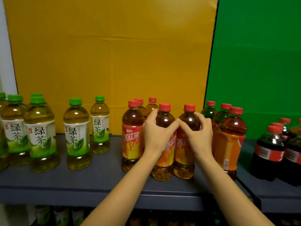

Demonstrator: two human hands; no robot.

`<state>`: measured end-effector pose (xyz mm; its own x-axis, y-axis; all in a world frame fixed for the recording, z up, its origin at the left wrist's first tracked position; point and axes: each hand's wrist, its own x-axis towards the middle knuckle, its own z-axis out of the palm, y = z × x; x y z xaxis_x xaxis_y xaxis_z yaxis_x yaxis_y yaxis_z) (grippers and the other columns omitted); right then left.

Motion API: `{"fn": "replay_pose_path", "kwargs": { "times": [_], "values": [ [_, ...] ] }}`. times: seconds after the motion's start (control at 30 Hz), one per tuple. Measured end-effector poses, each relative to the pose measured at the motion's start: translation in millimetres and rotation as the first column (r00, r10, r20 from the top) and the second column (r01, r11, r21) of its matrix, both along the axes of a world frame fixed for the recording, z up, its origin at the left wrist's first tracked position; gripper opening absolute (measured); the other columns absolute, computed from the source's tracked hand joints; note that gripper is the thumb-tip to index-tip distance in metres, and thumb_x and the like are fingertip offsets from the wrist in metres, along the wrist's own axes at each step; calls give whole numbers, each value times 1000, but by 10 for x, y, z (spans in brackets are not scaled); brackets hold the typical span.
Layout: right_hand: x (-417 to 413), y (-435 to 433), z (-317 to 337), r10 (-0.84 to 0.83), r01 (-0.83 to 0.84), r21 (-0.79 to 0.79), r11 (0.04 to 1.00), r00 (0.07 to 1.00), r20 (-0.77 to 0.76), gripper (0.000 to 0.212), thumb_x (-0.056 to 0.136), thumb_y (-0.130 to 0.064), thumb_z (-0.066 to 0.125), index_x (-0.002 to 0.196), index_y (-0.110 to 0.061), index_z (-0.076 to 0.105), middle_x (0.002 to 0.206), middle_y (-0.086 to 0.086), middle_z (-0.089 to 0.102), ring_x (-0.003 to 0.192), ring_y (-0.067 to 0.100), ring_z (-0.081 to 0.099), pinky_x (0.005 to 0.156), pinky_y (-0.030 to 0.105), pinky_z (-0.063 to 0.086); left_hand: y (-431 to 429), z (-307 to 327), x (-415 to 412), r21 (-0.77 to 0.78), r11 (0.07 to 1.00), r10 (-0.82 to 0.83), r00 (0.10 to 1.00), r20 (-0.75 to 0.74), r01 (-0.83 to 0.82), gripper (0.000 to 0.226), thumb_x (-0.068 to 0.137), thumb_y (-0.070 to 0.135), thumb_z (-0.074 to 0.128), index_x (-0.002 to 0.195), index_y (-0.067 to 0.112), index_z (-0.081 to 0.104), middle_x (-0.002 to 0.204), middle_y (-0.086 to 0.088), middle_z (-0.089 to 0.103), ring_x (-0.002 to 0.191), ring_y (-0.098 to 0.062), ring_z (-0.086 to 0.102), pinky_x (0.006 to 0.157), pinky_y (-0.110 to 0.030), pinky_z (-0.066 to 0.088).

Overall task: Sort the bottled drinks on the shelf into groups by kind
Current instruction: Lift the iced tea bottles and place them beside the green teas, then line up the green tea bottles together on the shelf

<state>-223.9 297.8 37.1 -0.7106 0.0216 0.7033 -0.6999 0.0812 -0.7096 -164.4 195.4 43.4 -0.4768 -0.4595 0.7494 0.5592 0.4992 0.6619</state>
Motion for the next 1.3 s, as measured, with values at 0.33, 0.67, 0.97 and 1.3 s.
{"fn": "replay_pose_path", "kwargs": {
  "times": [0.33, 0.67, 0.97, 1.3],
  "values": [
    [-24, -70, -169, 63, -63, -10, 998, 998, -8, 53, 80, -40, 60, 124, -20, 39, 122, 1, 45, 113, 11, 46, 85, 10, 34, -110, -130, -193, -57, 994, 89, 996, -13, -90, 56, 72, 53, 64, 114, 19, 51, 103, 4, 64, 96, -10, 62, 83, -39, 54],
    [505, -72, -181, -137, 188, 161, 969, 950, -281, 69, 84, -39, 50, 143, -13, 26, 147, 5, 27, 136, 13, 20, 108, 12, 11, -261, -289, 432, -379, 906, 192, 981, -30, -189, 45, 91, 42, 45, 129, 18, 48, 134, 4, 49, 126, -2, 40, 105, -19, 34],
    [1170, -1053, -84, 290, -242, 198, 950, 919, -267, 30, 88, -16, 50, 117, -22, 53, 113, -12, 55, 109, -2, 51, 90, 9, 39, -1543, -539, 1055, -256, 771, 537, 811, -233, -584, 41, 82, 27, 51, 119, 16, 41, 125, -3, 40, 119, -9, 35, 104, -18, 27],
    [664, -2487, -297, 235, -280, 187, 942, 944, 232, 62, 87, -9, 59, 141, -11, 29, 144, 7, 35, 131, 18, 37, 108, 36, 35, -2375, -823, 1106, -265, 957, 223, 884, 411, -118, 86, 82, 35, 65, 142, 17, 6, 142, -5, 40, 127, -15, 44, 103, -35, 42]
  ]
}}
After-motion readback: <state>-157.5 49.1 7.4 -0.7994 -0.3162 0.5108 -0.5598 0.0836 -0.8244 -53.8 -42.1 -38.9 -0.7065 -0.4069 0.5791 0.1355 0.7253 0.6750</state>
